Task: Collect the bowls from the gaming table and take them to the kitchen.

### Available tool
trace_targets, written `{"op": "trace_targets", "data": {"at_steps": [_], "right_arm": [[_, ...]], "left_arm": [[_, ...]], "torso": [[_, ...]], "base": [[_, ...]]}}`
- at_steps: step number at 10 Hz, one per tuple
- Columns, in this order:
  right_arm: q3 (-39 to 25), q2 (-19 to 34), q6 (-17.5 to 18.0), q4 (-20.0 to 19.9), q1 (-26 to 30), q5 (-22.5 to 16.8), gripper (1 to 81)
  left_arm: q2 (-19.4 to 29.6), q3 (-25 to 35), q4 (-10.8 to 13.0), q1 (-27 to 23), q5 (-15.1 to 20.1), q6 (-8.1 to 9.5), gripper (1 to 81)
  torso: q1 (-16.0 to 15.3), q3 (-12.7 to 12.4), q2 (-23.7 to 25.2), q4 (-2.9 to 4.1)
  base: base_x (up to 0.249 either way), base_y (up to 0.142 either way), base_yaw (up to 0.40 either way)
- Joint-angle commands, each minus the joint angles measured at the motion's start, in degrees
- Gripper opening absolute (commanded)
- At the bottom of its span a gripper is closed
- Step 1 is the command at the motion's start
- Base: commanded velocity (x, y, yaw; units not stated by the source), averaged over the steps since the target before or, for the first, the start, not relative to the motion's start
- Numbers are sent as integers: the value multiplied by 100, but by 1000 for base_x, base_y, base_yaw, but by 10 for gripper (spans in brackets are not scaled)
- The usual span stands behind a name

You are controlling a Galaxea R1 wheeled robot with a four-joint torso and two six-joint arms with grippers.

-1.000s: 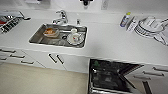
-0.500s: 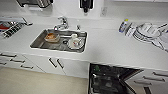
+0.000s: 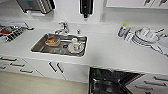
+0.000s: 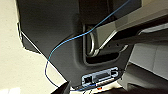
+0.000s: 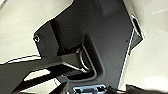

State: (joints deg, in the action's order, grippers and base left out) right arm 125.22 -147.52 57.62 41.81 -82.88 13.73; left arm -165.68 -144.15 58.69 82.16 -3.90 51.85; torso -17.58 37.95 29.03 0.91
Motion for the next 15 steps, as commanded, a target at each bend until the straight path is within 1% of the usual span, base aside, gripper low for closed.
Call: {"op": "trace_targets", "data": {"at_steps": [1, 3, 5, 6, 9, 10, 11, 12, 13, 14, 15], "right_arm": [[307, 19, 21, 116, -23, -292, 811], [309, -158, 29, 108, 214, -415, 811], [177, -334, 29, 64, 530, -766, 811], [80, -369, 38, 29, 671, -863, 811], [-305, -290, 82, -182, 1119, -1108, 811], [-419, -246, 91, -217, 1243, -1135, 811], [-508, -202, 82, -305, 1357, -1240, 811], [-570, -158, 82, -349, 1471, -1250, 811], [-676, -87, 82, -455, 1602, -1214, 811], [-966, 132, 91, -683, 1761, -1127, 811], [-1428, 394, 91, -841, 1919, -1074, 811]], "left_arm": [[44, 27, -24, 85, 285, -8, 811], [35, 36, -15, 85, 285, -8, 811], [44, 27, -15, 85, 285, -8, 811], [52, 27, -15, 85, 285, -8, 811], [79, 36, -24, 85, 285, -8, 811], [88, 36, -41, 85, 285, 1, 811], [88, 36, -33, 85, 285, -8, 811], [105, 36, -33, 85, 285, -8, 811], [96, 36, -24, 85, 285, -8, 811], [79, 36, -24, 77, 293, -8, 811], [61, 36, -24, 76, 293, -8, 811]], "torso": [[-354, 0, 549, 0], [-612, -2, 958, 0], [-857, -2, 1351, 0], [-983, -5, 1552, 0], [-1362, -7, 2151, 0], [-1484, -7, 2348, 0], [-1242, -7, 1974, 0], [-1353, -9, 2151, 0], [-1397, -9, 2214, 0], [-1432, -9, 2269, 0], [-1432, -9, 2264, 0]], "base": [[0, 0, 0], [0, 0, 0], [0, 0, 0], [0, 0, 0], [0, 0, 0], [0, 0, 0], [0, 0, 0], [0, 0, 0], [0, 0, 0], [0, 0, 0], [0, 0, 0]]}}
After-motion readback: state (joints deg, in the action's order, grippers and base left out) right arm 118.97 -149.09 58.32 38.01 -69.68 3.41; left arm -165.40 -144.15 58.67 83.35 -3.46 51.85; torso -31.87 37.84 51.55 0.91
